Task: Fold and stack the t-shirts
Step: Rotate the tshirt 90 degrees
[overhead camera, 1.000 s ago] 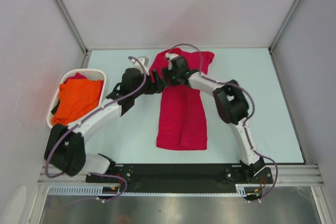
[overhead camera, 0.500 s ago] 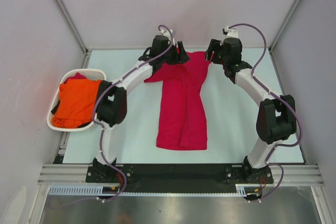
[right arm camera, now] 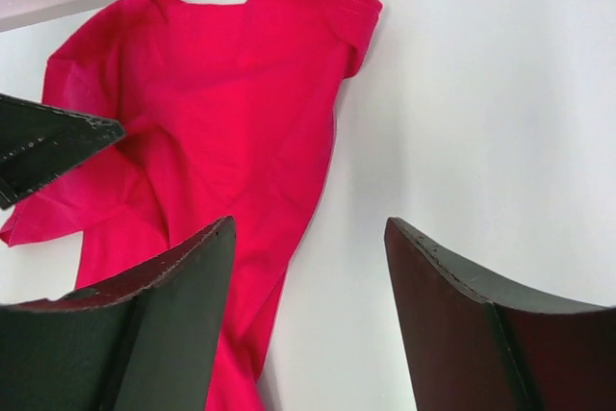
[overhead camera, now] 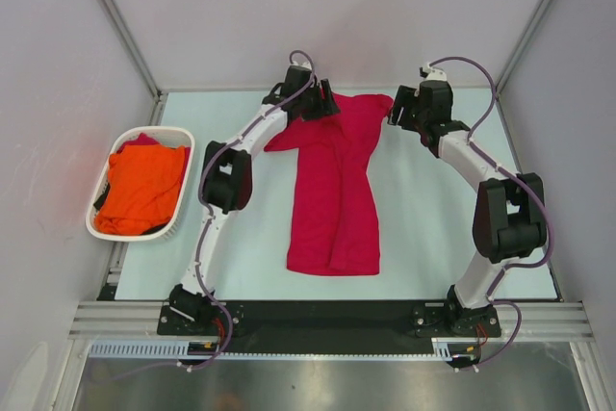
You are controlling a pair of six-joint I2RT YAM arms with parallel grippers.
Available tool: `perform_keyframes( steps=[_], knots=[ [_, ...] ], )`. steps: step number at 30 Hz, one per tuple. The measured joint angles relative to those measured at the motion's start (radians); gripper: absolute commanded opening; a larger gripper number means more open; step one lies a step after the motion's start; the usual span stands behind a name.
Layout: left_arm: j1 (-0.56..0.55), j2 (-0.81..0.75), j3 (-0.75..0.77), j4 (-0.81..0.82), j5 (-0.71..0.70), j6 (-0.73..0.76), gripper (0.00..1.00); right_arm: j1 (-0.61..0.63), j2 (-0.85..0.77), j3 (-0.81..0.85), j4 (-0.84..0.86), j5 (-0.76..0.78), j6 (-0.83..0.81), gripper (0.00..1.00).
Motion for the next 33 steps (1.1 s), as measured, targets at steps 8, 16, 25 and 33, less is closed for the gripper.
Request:
perform_keyframes(
  steps=[8, 16, 25, 33],
  knots=[
    [0.038, 0.000, -0.032, -0.004, -0.017, -0.003, 0.67, -0.015, -0.001, -0.011, -0.004, -0.030, 0.014, 0.68],
    [0.037, 0.045, -0.029, 0.068, 0.033, -0.053, 0.67, -0.025, -0.001, -0.013, -0.009, -0.044, 0.014, 0.67],
    [0.035, 0.125, 0.008, 0.135, 0.097, -0.087, 0.67, -0.037, -0.001, -0.013, -0.016, -0.060, 0.014, 0.67],
    [0.017, 0.126, -0.026, 0.234, 0.108, -0.106, 0.52, -0.039, -0.001, -0.013, -0.026, -0.071, 0.014, 0.66]
  ],
)
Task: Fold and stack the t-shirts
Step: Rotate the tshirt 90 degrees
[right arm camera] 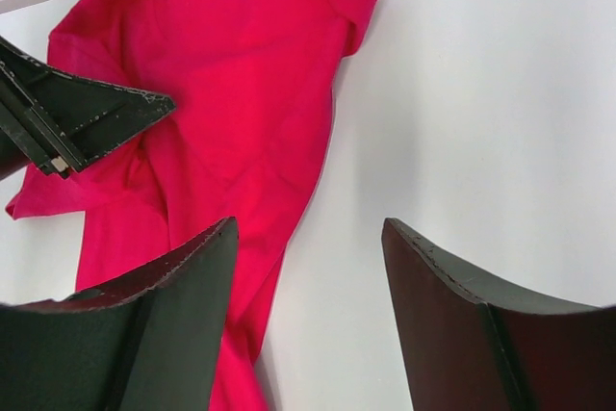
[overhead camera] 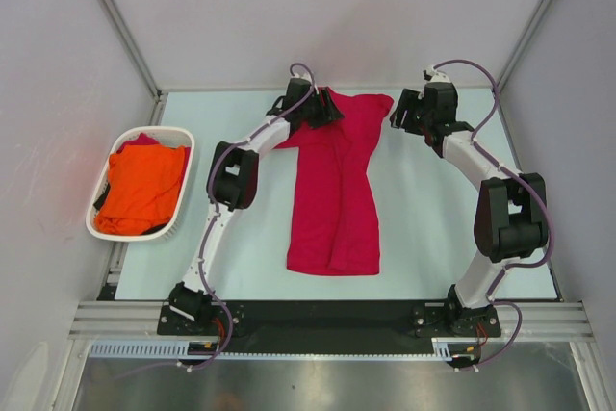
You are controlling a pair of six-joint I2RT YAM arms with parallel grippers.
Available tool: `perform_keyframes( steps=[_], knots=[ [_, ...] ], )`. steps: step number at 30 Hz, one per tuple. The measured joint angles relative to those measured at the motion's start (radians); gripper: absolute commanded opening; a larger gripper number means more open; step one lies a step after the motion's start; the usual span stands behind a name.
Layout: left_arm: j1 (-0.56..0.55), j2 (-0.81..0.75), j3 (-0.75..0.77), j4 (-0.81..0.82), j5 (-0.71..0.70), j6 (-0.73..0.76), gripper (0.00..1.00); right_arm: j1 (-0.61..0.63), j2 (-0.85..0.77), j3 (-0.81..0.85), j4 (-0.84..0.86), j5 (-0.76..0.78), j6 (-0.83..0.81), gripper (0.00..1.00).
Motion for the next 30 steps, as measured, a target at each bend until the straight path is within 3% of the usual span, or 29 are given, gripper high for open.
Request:
perform_keyframes(
  steps=[1, 2, 4, 15, 30],
  knots=[
    [0.000, 0.000, 0.000, 0.002, 0.000, -0.002, 0.43, 0.000, 0.000, 0.000, -0.001, -0.001, 0.000, 0.67],
    [0.000, 0.000, 0.000, 0.009, 0.001, -0.008, 0.20, 0.000, 0.000, 0.000, -0.002, -0.003, 0.000, 0.67],
    [-0.001, 0.000, 0.000, 0.027, 0.003, -0.014, 0.01, 0.000, 0.000, 0.000, -0.002, -0.007, 0.000, 0.67],
    [0.002, -0.020, -0.100, 0.090, -0.021, -0.013, 0.00, -0.001, 0.000, 0.000, -0.011, -0.033, 0.001, 0.66],
    [0.061, -0.191, -0.228, 0.149, -0.077, 0.039, 0.00, -0.001, 0.020, -0.024, -0.008, -0.053, 0.015, 0.64]
  ],
)
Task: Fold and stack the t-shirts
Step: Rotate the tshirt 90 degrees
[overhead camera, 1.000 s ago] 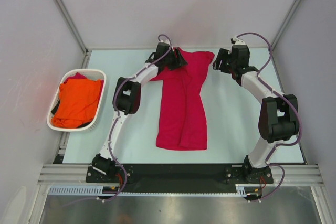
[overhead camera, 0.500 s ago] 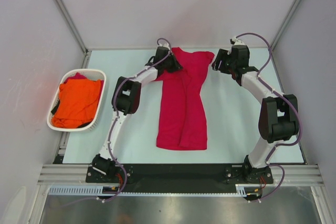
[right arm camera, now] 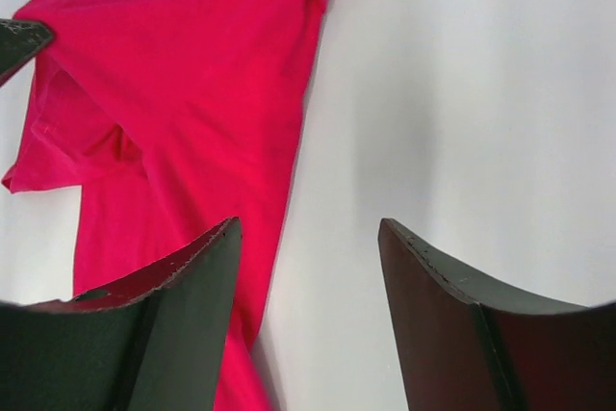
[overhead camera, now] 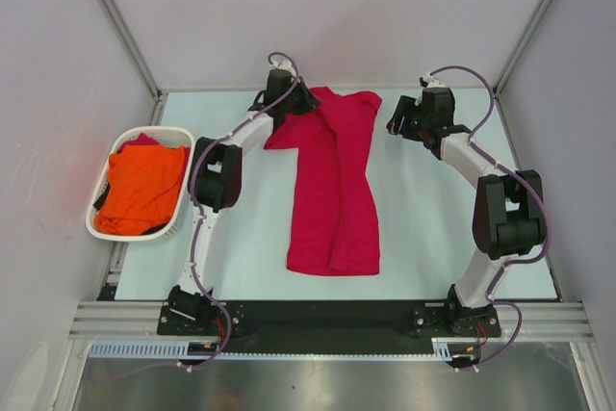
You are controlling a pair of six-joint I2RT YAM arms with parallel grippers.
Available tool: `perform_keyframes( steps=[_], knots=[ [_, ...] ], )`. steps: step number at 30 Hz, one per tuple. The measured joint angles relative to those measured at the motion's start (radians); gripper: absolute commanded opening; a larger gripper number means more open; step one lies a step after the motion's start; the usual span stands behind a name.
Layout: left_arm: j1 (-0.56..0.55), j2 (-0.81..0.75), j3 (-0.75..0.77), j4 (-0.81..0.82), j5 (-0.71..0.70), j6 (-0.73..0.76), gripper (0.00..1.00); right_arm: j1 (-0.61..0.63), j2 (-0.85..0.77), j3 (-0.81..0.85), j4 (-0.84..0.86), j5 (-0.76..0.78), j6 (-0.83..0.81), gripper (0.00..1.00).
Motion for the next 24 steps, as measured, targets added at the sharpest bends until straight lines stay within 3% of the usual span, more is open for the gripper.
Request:
perform_keyframes(
  steps=[3, 4, 5, 6, 8, 9, 12, 18, 24],
  knots=[
    [0.006, -0.001, 0.000, -0.001, -0.005, 0.011, 0.00, 0.000, 0.009, 0.000, 0.000, -0.003, 0.000, 0.64],
    [0.008, -0.001, -0.002, -0.006, -0.005, 0.015, 0.13, 0.000, 0.011, -0.001, 0.000, -0.004, 0.000, 0.64],
    [0.010, -0.001, -0.002, -0.012, -0.005, 0.017, 0.20, 0.000, 0.013, -0.001, 0.000, -0.006, 0.000, 0.64],
    [0.010, -0.001, -0.002, -0.016, -0.004, 0.021, 0.35, 0.000, 0.013, -0.001, 0.000, -0.007, 0.000, 0.64],
    [0.011, -0.001, -0.002, -0.024, -0.003, 0.027, 0.45, 0.000, 0.013, -0.001, 0.000, -0.011, 0.000, 0.64],
    [0.011, -0.001, -0.002, -0.032, -0.003, 0.027, 0.56, 0.000, 0.014, -0.001, 0.000, -0.012, 0.000, 0.64],
    [0.012, -0.001, -0.002, -0.058, -0.004, 0.030, 0.67, 0.000, 0.015, -0.001, 0.000, -0.016, 0.000, 0.64],
    [0.018, -0.004, -0.016, -0.078, -0.019, 0.027, 0.79, 0.000, 0.023, -0.001, 0.000, -0.018, 0.001, 0.64],
    [0.027, -0.008, -0.044, -0.053, -0.035, 0.024, 0.83, 0.001, 0.025, -0.002, 0.000, -0.023, 0.004, 0.63]
  ],
)
